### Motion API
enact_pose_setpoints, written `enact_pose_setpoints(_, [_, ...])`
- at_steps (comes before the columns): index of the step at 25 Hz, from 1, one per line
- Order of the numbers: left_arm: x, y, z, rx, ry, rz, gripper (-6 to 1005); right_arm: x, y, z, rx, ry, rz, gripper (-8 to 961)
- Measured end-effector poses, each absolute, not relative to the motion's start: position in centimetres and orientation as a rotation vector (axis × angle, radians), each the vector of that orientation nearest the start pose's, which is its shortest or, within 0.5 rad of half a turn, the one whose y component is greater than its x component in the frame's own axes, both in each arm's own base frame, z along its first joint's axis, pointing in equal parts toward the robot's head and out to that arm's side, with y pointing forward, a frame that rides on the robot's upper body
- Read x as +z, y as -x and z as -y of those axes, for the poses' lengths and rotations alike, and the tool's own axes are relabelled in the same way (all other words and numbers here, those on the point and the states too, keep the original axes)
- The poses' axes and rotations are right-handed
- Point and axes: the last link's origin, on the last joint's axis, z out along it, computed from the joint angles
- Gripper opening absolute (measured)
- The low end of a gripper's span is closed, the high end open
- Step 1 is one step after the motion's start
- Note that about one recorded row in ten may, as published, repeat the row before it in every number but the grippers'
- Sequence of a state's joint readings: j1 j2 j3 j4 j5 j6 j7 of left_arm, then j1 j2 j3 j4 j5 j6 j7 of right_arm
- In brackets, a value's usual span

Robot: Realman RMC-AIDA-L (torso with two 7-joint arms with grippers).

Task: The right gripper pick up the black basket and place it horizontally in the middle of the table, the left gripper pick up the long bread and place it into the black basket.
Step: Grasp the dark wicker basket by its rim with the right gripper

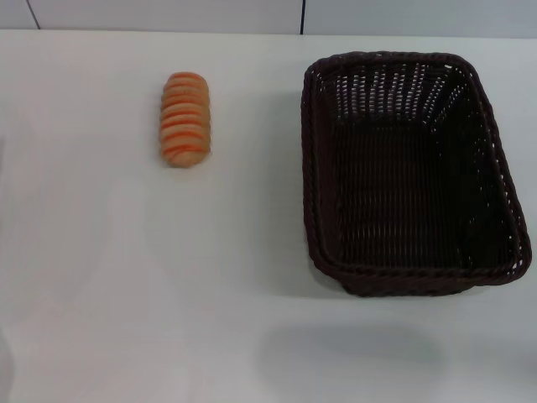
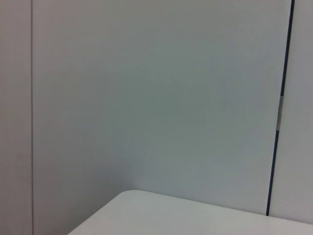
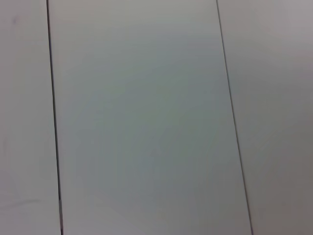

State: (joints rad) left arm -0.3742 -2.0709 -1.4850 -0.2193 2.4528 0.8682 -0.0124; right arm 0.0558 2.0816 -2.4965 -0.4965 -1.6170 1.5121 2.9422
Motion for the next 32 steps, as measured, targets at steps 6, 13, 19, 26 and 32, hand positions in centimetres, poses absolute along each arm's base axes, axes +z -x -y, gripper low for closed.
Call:
enact_pose_setpoints(6, [3.5, 40.5, -32.5, -0.436, 1.203, 0.819, 836, 2.2, -37.3, -20.3, 0.569, 0.924, -0.598, 824])
enact_pose_setpoints(13, [3.5, 40.5, -32.5, -0.438, 1.203, 0.822, 836, 0.9, -35.9, -21.2, 0.616, 1.060, -0.576, 823])
enact_pose_setpoints(19, [3.4, 40.3, -32.7, -0.440, 1.208, 0.821, 837, 0.0, -32.5, -23.0, 0.713, 1.225, -0.536, 823])
enact_pose_setpoints(26, [3.4, 40.2, -32.9, -0.443, 1.209, 0.820, 837, 1.5, -27.0, -25.5, 0.792, 1.408, -0.554, 823])
enact_pose_setpoints(32, [3.4, 40.3, -32.8, -0.439, 1.209, 0.820, 837, 3.1, -22.3, -28.4, 0.730, 1.557, -0.664, 822])
